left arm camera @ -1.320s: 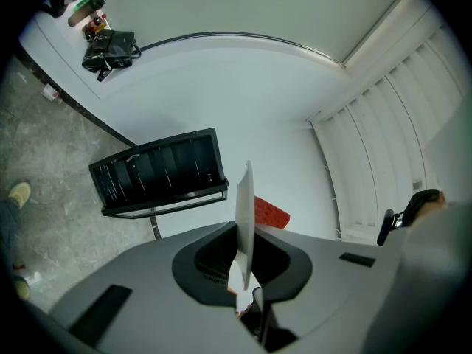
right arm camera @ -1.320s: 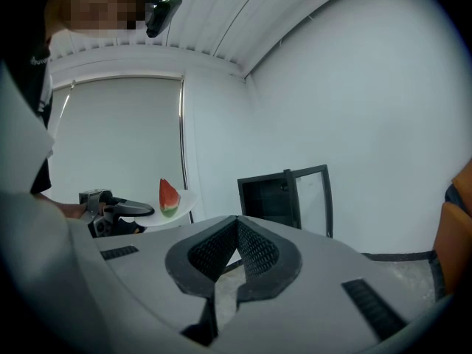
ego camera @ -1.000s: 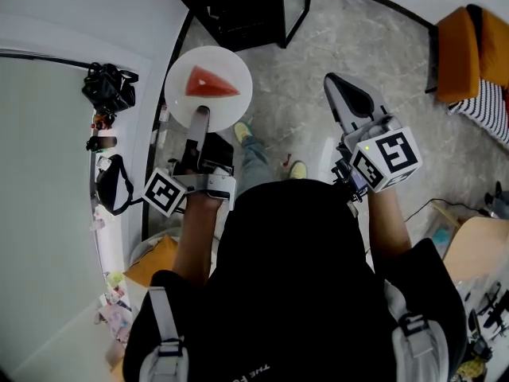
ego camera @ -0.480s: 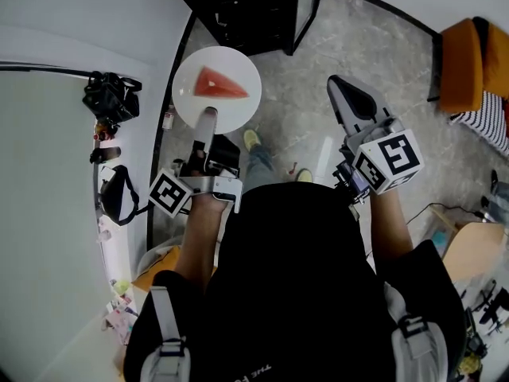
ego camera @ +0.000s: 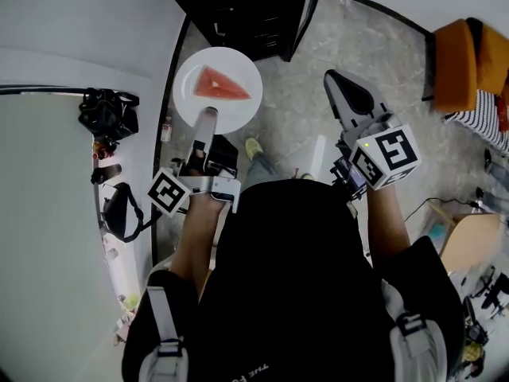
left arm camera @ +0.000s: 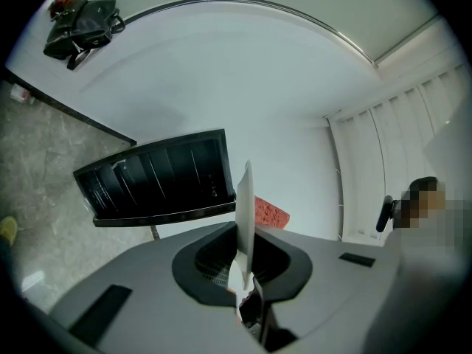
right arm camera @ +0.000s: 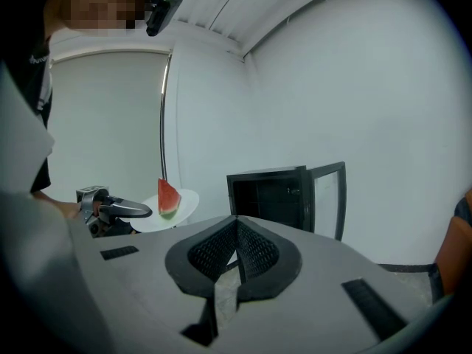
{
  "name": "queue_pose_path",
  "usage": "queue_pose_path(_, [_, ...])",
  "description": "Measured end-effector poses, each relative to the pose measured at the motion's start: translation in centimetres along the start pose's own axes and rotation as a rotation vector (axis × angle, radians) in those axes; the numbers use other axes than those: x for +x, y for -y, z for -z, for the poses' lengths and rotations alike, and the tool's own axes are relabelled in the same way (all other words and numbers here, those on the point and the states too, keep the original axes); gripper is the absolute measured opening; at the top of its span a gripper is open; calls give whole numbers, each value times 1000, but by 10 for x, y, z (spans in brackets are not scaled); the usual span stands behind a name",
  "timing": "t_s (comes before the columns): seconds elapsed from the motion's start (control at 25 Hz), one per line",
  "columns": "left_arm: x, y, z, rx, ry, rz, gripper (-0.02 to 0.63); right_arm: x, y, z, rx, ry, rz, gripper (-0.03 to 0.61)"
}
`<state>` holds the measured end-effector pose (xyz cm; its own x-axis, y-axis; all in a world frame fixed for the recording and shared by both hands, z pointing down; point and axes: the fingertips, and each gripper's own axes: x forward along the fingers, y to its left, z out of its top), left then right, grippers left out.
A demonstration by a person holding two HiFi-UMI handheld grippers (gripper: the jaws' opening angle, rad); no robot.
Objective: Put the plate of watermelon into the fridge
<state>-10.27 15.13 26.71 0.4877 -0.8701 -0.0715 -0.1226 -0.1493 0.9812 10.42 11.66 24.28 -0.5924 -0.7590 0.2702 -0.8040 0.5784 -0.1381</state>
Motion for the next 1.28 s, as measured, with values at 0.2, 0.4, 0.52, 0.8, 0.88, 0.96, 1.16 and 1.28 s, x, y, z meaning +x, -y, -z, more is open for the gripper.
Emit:
queue_pose_path(0.2, [5, -15, -44, -13, 2, 7, 25, 43, -16, -2, -11, -20, 5, 9])
queue_pose_path(0.4, [-2, -30, -79, -18, 0, 14, 25, 77, -36, -4, -24, -23, 15, 9])
queue_pose_path(0.52, [-1, -27, -77, -16, 5, 18, 25, 74, -35, -7, -30, -21, 12, 9])
queue_pose_path(0.8, [0, -21, -80, -22, 18, 32, 25, 77, -42, -12, -57, -17, -8, 9])
queue_pose_path(0.88, [-1, -21, -81, -23, 20, 29, 25, 77, -43, -12, -57, -19, -8, 9])
queue_pose_path(0.96, [-2, -21, -81, -24, 23, 28, 24, 77, -44, -13, -50, -20, -5, 9])
queue_pose_path(1.16, [-2, -20, -83, -29, 34, 29, 25, 78, -47, -11, -52, -28, -12, 9])
queue_pose_path(1.28, [-2, -19, -82, -20, 33, 30, 25, 79, -46, -11, -54, -28, -15, 9])
